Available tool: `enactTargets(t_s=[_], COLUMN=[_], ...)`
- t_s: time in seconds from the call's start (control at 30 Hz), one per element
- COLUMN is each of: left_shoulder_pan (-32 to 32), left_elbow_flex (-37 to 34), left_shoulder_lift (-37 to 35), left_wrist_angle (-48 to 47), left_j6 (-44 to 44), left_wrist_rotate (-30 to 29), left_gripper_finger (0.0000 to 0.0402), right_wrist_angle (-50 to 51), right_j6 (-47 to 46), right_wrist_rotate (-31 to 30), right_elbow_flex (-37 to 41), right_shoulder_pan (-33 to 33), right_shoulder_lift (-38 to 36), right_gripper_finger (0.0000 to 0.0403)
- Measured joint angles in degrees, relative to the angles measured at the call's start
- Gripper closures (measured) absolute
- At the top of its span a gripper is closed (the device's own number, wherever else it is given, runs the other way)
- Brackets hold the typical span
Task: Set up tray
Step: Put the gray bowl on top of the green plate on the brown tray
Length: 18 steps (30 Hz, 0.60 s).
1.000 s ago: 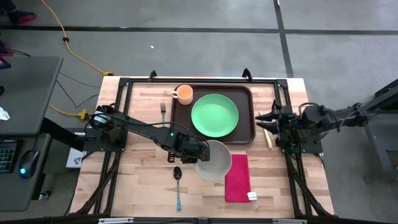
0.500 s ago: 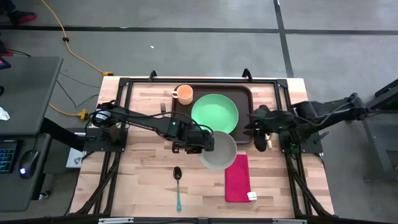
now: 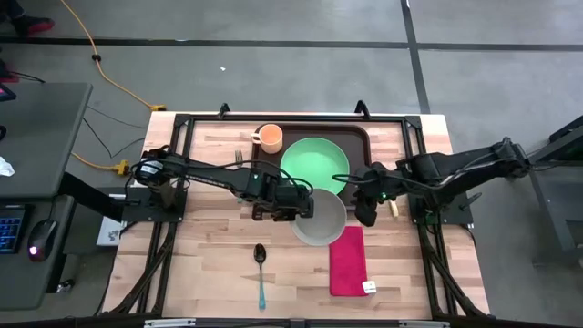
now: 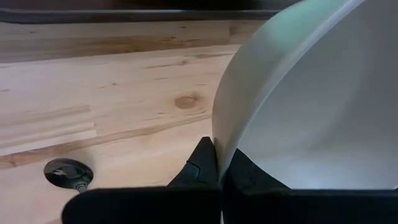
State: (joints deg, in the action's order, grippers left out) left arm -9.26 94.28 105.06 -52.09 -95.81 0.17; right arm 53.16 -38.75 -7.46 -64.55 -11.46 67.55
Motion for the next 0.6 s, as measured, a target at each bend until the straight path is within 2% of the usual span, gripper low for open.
enactTargets(t_s=[0.2,0.6], left_shoulder_pan=[0.06,2.02], left_elbow_flex=[0.00,-0.04], left_shoulder_lift=[0.00,0.00], left_wrist_angle=[-0.97,-2.10], left_j6=[-0.39,-0.44], left_wrist_rotate=[-1.28,-3.84], left_gripper_finger=[0.0384,0.0384], right_wrist_angle=[-0.49,-3.29], right_j6=[-0.04,-0.23], right_wrist_rotate=[0.23,4.89], right_elbow_flex=[0.02,0.02], right_shoulder_pan=[1.09,4.02], right_shoulder_lift=[-0.47,-0.48], right_gripper_finger=[0.0304,0.0304])
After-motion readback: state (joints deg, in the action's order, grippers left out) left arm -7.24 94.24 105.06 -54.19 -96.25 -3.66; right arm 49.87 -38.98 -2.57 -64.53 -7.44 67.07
